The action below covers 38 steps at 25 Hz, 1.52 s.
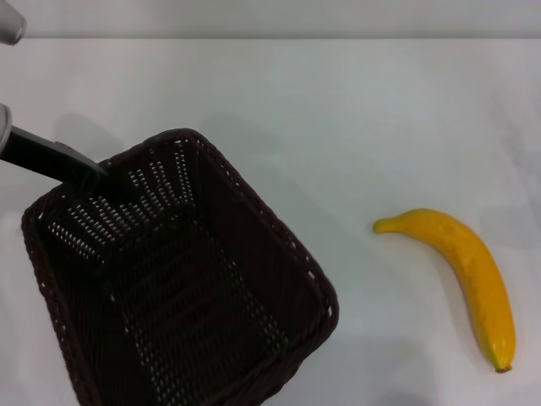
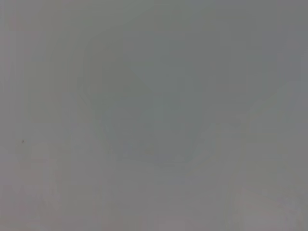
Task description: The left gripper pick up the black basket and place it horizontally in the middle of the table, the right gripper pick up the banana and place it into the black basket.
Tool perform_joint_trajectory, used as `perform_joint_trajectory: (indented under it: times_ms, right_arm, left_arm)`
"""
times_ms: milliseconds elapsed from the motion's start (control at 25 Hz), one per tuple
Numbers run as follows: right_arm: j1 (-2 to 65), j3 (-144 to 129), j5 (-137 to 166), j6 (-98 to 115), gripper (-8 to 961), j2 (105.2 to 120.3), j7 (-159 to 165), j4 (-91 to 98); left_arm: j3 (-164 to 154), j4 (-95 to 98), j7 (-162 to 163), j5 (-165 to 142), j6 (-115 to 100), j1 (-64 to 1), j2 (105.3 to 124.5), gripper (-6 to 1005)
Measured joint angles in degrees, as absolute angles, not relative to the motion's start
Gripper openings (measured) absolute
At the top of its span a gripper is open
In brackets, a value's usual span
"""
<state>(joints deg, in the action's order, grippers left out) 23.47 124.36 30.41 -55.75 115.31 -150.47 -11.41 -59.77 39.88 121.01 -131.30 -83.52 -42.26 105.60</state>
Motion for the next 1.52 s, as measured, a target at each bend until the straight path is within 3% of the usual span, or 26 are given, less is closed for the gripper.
perform_joint_trajectory:
  times_ms: [480,840,1200,1520]
  right_arm:
    - [23.29,124.37,30.41,-55.83,869,115.22,-150.46,-11.59]
    - [23.33,124.37,30.55,-56.02,869,115.17,-150.51,-11.78]
    - [23.25,124.58,30.76,-55.75,869,114.74,-150.83,-14.52]
    - [23.41,124.62,30.86,-55.54,870,112.87,-150.58,-14.88]
  left_arm:
    - [-59.33,44.66,123.49,-130.68,-84.3,-41.96,106.01,246]
    - [-53.75,50.1,127.34,-128.52,-85.44,-40.76,107.08,205]
    - [-52.62,54.17,140.31,-127.73,-86.13,-40.8,106.48,180]
    - [-45.72,55.19,149.74,-127.52,-86.15,-40.06,107.04,175]
